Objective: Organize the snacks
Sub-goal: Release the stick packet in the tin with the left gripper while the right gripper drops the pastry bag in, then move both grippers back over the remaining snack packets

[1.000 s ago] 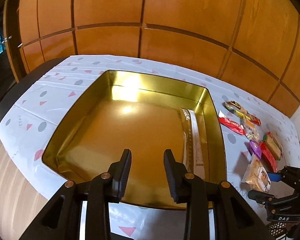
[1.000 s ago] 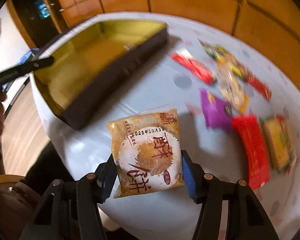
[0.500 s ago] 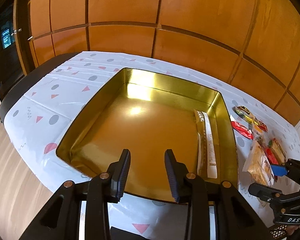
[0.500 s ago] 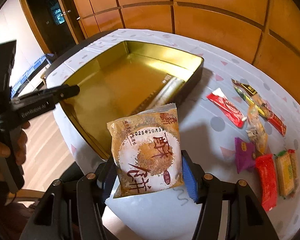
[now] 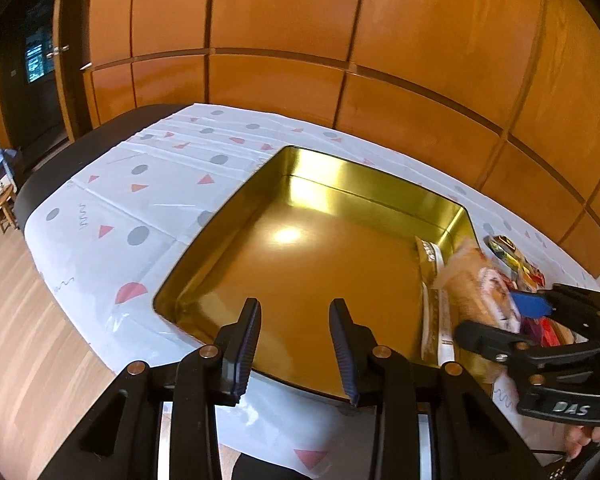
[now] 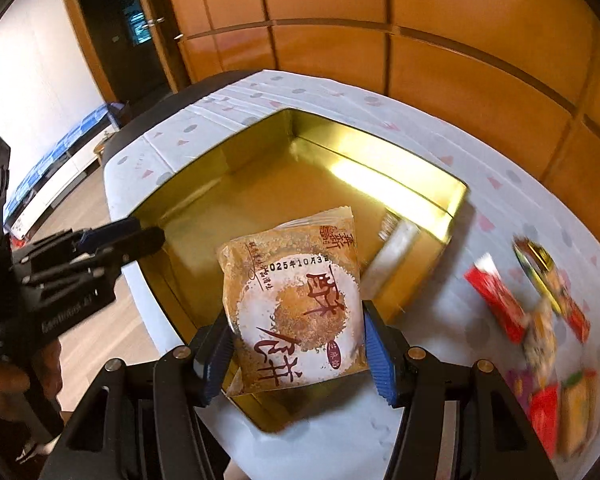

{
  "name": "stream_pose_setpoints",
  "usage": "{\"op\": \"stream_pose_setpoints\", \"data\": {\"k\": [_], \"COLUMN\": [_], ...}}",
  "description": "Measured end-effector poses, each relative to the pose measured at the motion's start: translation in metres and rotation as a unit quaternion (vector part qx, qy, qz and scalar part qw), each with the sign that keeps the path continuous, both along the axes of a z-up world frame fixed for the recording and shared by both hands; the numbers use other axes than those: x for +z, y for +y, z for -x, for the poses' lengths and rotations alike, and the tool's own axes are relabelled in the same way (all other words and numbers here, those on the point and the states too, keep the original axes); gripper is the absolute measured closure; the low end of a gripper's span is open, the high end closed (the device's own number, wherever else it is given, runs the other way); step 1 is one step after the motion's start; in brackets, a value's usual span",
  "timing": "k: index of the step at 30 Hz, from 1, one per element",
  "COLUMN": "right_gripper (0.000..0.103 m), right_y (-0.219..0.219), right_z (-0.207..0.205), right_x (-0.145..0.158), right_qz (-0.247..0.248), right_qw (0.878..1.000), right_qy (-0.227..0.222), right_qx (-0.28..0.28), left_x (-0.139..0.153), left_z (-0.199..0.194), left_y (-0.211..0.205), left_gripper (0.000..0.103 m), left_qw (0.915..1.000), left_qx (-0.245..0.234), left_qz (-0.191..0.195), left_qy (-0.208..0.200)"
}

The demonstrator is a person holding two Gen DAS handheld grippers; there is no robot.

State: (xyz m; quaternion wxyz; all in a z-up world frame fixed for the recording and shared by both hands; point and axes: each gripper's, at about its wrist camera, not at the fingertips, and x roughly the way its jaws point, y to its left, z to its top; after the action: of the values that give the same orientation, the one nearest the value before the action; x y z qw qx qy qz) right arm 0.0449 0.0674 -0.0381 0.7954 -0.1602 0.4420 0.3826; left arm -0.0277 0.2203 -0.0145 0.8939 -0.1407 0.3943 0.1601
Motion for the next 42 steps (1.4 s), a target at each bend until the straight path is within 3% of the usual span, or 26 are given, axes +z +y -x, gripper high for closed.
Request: {"op": "stream_pose_setpoints", "data": {"k": [11, 23, 27, 31, 42], "right_gripper": [0.043, 0.04, 0.032, 0.032, 0.029], "right_y": [0.032, -0.001, -0.016, -0.034, -0.063], "right_z": [0.001, 0.015, 0.019, 0.024, 0.03], "right_x": [-0.041, -0.016, -0.004, 0.004, 0.011], "right_qz": [0.061, 0.025, 0.002, -0.008, -0.012], "right_qw": [0.997, 1.0, 0.999, 0.998, 0.995], "right_qy": [0.021, -0.016, -0.026, -0.043, -0.071], "right_qx": [0.034, -0.002, -0.019, -0.039, -0.066], "left_x": [-0.007, -0.001, 0.003, 0.005, 0.01], "left_z": [-0.001, -0.005, -0.005, -0.006, -0.009], "left_y": [0.002, -0.016, -0.025, -0.033, -0.054], "left_gripper": [0.067, 0.066, 0.064, 0.064, 0.064], "left_qw": [1.0, 0.9996, 0.9992, 0.9986, 0.9963], "left_qx": [-0.002, -0.026, -0.037, -0.048, -0.078], "left_qz": [0.004, -0.011, -0.016, -0.02, -0.035], "left_qy": [0.009, 0.008, 0.005, 0.005, 0.006]}}
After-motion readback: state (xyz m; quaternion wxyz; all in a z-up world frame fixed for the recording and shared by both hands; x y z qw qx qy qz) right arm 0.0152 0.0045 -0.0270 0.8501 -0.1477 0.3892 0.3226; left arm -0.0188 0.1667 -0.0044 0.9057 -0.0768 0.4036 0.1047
